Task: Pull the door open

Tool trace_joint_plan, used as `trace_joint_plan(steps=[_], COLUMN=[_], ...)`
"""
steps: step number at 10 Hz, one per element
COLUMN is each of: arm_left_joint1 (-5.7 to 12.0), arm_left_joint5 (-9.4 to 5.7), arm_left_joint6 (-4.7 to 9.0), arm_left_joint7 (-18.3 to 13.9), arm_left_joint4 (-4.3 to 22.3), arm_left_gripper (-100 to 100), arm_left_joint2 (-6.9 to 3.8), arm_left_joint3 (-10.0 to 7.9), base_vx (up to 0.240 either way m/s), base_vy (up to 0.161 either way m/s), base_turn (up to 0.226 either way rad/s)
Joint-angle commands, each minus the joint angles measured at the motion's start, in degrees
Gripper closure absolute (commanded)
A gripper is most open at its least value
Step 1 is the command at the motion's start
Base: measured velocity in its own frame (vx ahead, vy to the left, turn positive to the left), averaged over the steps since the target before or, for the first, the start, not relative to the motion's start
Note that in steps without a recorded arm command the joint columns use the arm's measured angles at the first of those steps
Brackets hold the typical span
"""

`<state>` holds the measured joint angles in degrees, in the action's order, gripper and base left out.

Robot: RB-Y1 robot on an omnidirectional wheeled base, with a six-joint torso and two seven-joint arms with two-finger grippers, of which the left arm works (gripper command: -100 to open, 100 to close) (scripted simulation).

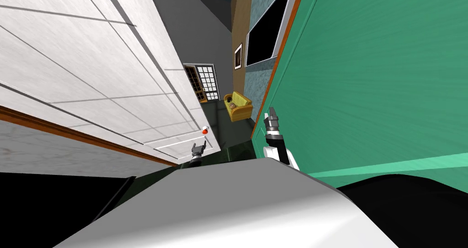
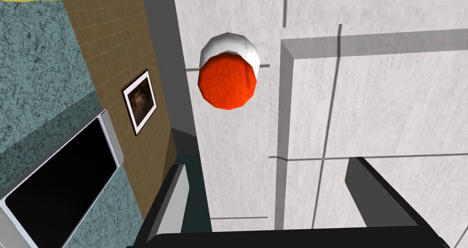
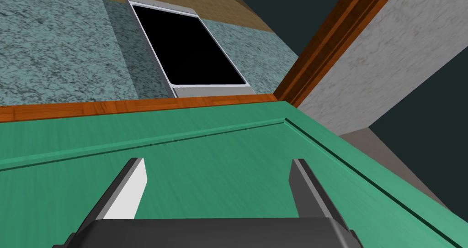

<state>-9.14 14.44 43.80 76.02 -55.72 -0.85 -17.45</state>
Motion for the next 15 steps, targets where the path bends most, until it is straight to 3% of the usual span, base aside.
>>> trace_joint_plan(steps=[1,2,3,4,6,8,10,13,14,15], arm_left_joint1=[0.27,0.25,0.46,0.61,0.79,0.94,1.09,0.95,0.95,0.95], arm_left_joint5=[0.70,0.89,0.65,0.34,-0.18,-0.65,-1.09,-1.26,-1.26,-1.26], arm_left_joint6=[-0.51,-0.62,-0.19,0.07,0.38,0.67,0.94,0.86,0.86,0.86], arm_left_joint7=[1.57,1.93,1.61,1.27,0.49,-0.22,-0.88,-1.23,-1.23,-1.23], arm_left_joint4=[-0.55,-0.78,0.00,0.56,1.30,1.98,2.60,2.52,2.52,2.52], arm_left_gripper=[-100,-100,-100,-100,-100,-100,-100,-100,100,100], arm_left_joint2=[2.06,2.84,2.15,0.29,-1.67,-2.72,-3.17,-2.96,-2.96,-2.96], arm_left_joint3=[0.48,0.62,0.38,-0.08,-0.82,-1.49,-2.10,-2.32,-2.32,-2.32], base_vx=[-0.038,-0.027,-0.009,0.052,0.126,0.180,0.198,0.167,-0.014,-0.033], base_vy=[-0.034,-0.054,-0.028,0.007,0.017,-0.013,-0.003,-0.026,0.003,0.008], base_turn=[0.150,0.121,0.017,-0.137,-0.120,-0.065,-0.043,-0.004,-0.003,-0.011])
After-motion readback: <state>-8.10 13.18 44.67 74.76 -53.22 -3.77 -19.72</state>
